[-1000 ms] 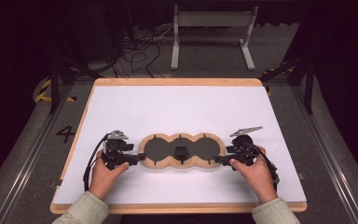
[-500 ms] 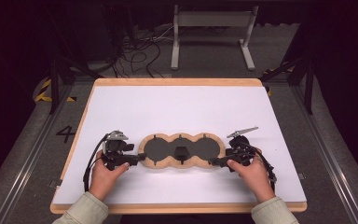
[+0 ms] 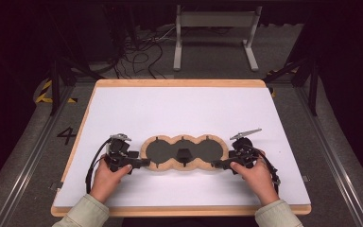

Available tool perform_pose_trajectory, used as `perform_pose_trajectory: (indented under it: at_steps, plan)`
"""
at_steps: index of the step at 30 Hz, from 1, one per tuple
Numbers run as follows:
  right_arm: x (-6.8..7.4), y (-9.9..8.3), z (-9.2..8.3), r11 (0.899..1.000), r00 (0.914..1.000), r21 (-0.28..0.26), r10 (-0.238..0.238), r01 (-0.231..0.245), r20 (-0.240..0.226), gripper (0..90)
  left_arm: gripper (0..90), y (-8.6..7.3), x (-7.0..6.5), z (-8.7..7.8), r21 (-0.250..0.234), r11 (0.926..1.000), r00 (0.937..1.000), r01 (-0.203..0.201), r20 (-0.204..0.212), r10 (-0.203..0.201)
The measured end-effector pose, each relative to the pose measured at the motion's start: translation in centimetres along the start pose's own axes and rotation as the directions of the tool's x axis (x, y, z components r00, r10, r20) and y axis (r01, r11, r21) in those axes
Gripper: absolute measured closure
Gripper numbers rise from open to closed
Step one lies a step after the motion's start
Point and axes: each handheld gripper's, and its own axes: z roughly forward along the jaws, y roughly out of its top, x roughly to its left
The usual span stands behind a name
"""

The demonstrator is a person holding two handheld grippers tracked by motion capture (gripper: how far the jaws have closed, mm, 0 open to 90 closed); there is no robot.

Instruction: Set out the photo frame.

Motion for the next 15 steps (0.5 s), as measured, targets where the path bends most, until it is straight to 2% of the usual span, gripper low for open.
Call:
perform_pose_trajectory:
  at_steps: [4,7,9,13,15]
  plan:
    - [0.00,-0.02,0.00,1.000,1.0000,-0.003,-0.004,0.004,0.001,17.3,24.6,0.25,-0.57,0.70,-0.001,0.9996,0.9995,-0.029,0.008,0.029]
    - [0.00,-0.01,-0.02,1.000,1.0000,0.000,0.000,0.000,-0.001,17.5,23.2,0.42,-0.73,0.79,-0.001,0.9999,0.9999,-0.016,-0.006,0.016]
    - [-0.06,-0.01,-0.03,1.000,1.0000,0.000,-0.001,0.001,-0.004,17.7,24.7,0.39,-0.55,0.70,0.001,1.0000,0.9999,-0.007,0.012,0.007]
    - [-0.13,-0.03,-0.05,1.000,0.9999,-0.001,-0.004,0.004,-0.011,17.5,25.8,0.43,-0.48,0.67,-0.003,0.9999,0.9999,-0.012,0.002,0.012]
    - [-0.43,-0.07,-0.18,1.000,0.9991,-0.006,0.022,-0.023,-0.037,18.7,25.7,0.40,-0.71,0.73,-0.004,1.0000,1.0000,-0.007,-0.003,0.007]
